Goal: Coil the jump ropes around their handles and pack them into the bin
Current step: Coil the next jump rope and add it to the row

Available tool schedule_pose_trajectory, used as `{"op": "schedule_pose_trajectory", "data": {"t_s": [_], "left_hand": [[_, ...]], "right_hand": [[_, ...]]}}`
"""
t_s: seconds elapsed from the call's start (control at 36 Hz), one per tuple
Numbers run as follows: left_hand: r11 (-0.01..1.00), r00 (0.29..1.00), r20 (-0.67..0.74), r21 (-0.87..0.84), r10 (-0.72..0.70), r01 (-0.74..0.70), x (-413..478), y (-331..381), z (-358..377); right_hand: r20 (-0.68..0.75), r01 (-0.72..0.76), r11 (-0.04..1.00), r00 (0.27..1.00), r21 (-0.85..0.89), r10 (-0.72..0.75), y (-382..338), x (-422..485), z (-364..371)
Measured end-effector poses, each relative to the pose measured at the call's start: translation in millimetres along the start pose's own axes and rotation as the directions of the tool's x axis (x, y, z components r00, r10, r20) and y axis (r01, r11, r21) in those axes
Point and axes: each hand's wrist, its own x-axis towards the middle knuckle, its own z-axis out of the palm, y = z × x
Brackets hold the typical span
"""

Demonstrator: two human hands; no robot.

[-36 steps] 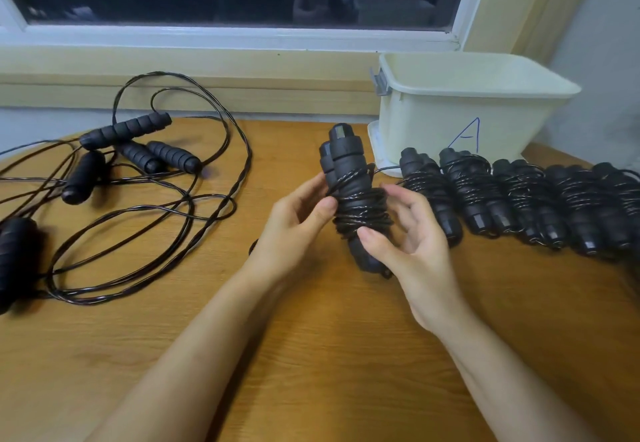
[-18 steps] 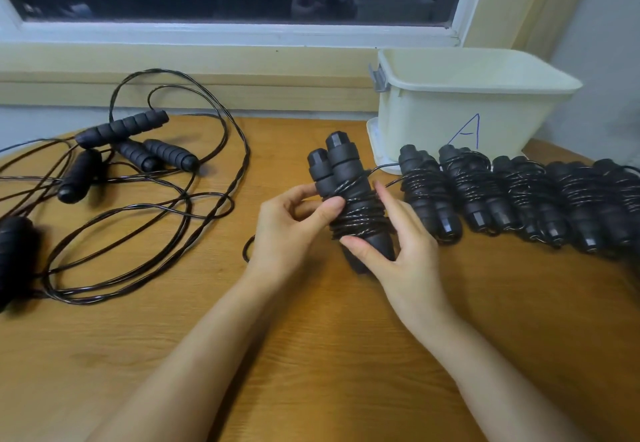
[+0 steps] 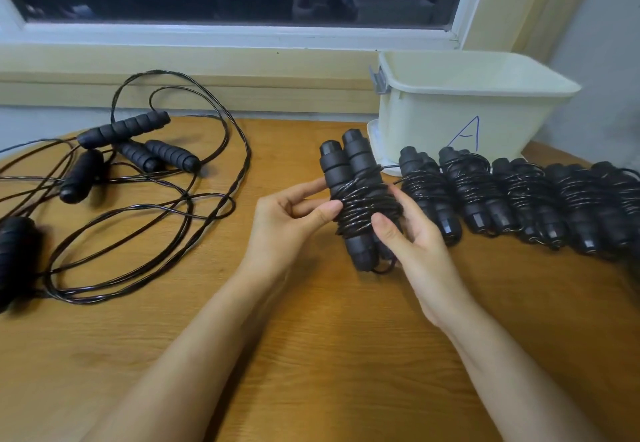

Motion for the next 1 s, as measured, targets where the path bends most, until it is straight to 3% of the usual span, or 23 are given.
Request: {"op": "schedule_pose_trajectory", "data": {"t_s": [0.08,0.19,0.36,0.58,0.75,0.86,1.0], "left_hand": [[1.000,0.999,-0.045,0.021,0.002,-0.001,-0.8,0.2,1.0],[0.998,0.995,-0.097,0.059,0.012,-0.006,-1.8,0.8,3.3],[0.998,0.989,-0.148,0.058,0.004,0.005,-3.0,0.1,7.2],[0.990,0.988,-0.151,0.138,0.008,0.013,-3.1,-7.8,9.9],[0.979,0.994,-0.104,0.204,0.018,0.003,-3.2,-20.2,15.8],[0.961,0.998,-0.017,0.272,0.062,-0.055,-2.6,-20.2,13.8],[0.865,0.977,0.133,0.455,0.168,-0.211,-2.9,-15.2,7.1]], "right_hand": [[-0.067,0.031,0.999,0.997,-0.044,-0.034,0.3,-1.5,0.6],[-0.182,0.182,0.955,0.957,-0.236,-0.227,0.3,-4.2,4.7],[-0.075,0.332,0.782,0.899,-0.528,-0.432,16.5,-3.7,11.1],[-0.009,0.227,0.602,0.932,-0.765,-0.363,16.6,-9.7,17.1],[-0.075,0.091,0.498,0.950,-0.862,-0.304,14.2,-8.0,18.8],[-0.084,0.104,0.454,0.923,-0.885,-0.375,11.5,-6.5,16.1],[-0.086,0.138,0.484,0.907,-0.864,-0.411,8.4,-4.8,9.8]]}}
